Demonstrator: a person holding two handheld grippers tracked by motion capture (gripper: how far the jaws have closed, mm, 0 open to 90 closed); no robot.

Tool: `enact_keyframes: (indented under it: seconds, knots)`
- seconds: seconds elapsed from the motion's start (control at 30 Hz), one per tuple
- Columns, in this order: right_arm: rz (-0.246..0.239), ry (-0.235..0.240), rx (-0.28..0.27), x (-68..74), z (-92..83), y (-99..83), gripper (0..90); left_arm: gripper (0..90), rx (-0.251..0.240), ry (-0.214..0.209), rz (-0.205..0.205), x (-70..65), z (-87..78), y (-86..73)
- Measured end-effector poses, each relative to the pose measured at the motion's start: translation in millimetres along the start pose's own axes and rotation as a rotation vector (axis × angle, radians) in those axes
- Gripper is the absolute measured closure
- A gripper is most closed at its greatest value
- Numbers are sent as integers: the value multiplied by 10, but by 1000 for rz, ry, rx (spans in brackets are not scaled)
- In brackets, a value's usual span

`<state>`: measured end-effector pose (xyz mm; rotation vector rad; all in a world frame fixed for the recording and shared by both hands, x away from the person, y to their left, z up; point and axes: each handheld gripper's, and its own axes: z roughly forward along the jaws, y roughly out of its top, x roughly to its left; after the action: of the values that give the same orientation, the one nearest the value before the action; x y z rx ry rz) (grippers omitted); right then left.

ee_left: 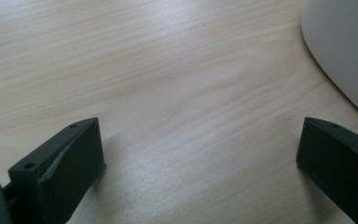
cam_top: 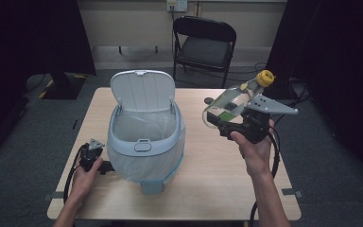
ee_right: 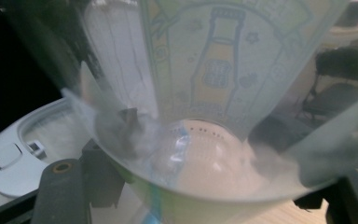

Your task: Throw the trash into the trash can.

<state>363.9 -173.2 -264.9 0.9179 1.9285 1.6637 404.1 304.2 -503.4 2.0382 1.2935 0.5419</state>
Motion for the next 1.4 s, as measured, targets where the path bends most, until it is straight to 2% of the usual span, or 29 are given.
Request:
enact_keyframes:
  seconds: [0.37, 0.57, 0.6, 0.77, 0.8, 0.87, 1.03, 1.27, 1.4]
  knots:
    - [-12, 54, -42, 83, 54, 256, 276, 0, 0, 0, 0, 0, 0, 0]
    - [-5, 105, -66, 167, 142, 379, 276, 0, 0, 0, 0, 0, 0, 0]
    - [-10, 130, -74, 208, 181, 420, 276, 0, 0, 0, 0, 0, 0, 0]
    - [-16, 164, -86, 287, 272, 502, 276, 1, 0, 0, 0, 0, 0, 0]
    - [-24, 183, -91, 348, 318, 538, 276, 0, 0, 0, 0, 0, 0, 0]
    - [-40, 195, -93, 386, 356, 561, 276, 0, 0, 0, 0, 0, 0, 0]
    - [-46, 232, -81, 479, 456, 605, 276, 0, 0, 0, 0, 0, 0, 0]
    - [-68, 295, -54, 648, 699, 638, 275, 0, 0, 0, 0, 0, 0, 0]
    - [-71, 318, -35, 696, 829, 647, 275, 0, 0, 0, 0, 0, 0, 0]
